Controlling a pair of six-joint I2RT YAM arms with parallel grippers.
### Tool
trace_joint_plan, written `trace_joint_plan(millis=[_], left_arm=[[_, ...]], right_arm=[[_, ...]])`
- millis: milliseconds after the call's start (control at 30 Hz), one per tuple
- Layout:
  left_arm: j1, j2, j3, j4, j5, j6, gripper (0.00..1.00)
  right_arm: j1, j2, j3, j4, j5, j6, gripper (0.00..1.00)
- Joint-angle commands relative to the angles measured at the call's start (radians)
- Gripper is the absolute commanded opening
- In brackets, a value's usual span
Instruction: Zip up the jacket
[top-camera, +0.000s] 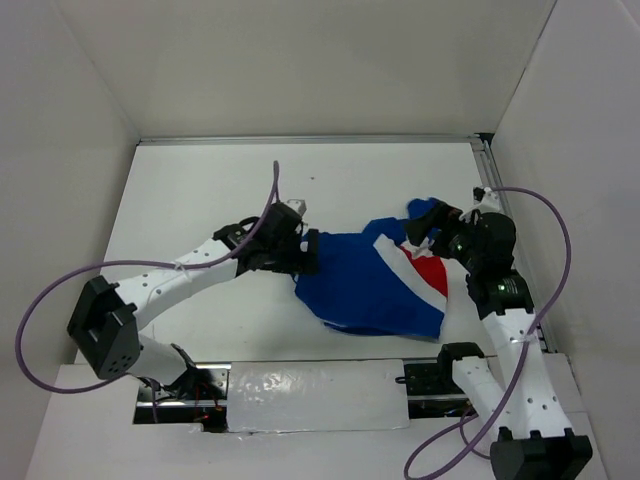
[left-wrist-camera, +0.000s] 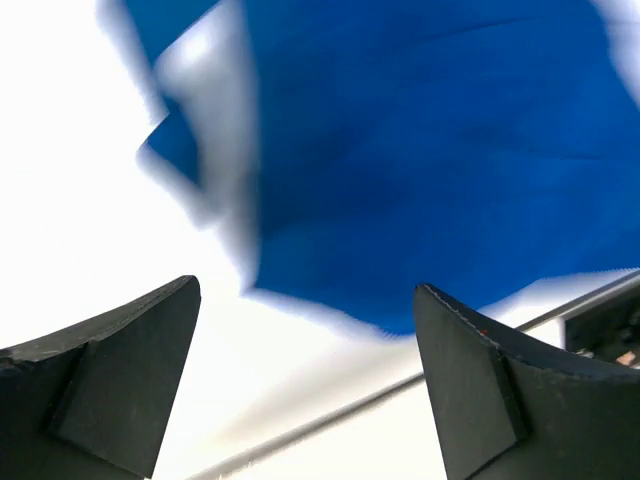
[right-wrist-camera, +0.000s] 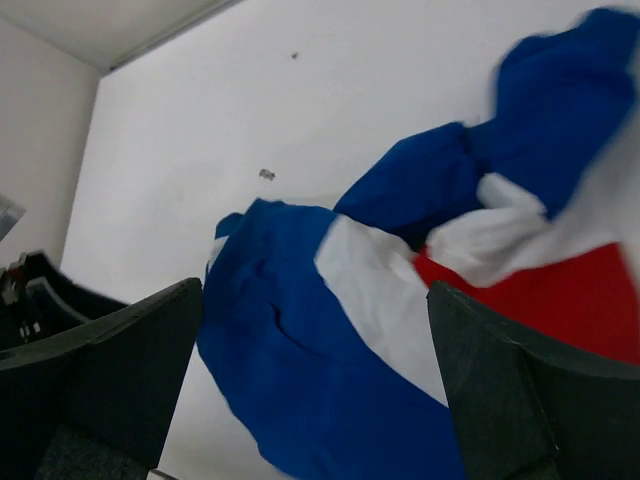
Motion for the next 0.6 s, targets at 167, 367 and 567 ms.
trace_joint_plan(millis=[167, 367, 567], left_arm=[[0.18, -0.154, -0.173, -0.061, 0.059, -0.119, 0.99], [0.233, 0.051, -0.055, 0.034, 0.116, -0.099, 0.99], [0.244, 0.35, 0.174, -0.006, 0.158, -0.098, 0.99]], right_arm=[[0.011, 0.112, 0.061, -0.08, 0.148, 0.05, 1.0], [0.039, 0.195, 0.056, -0.073, 0.157, 0.032, 1.0], [0.157, 0.362, 0.162, -0.061, 0.214, 0.002, 1.0]])
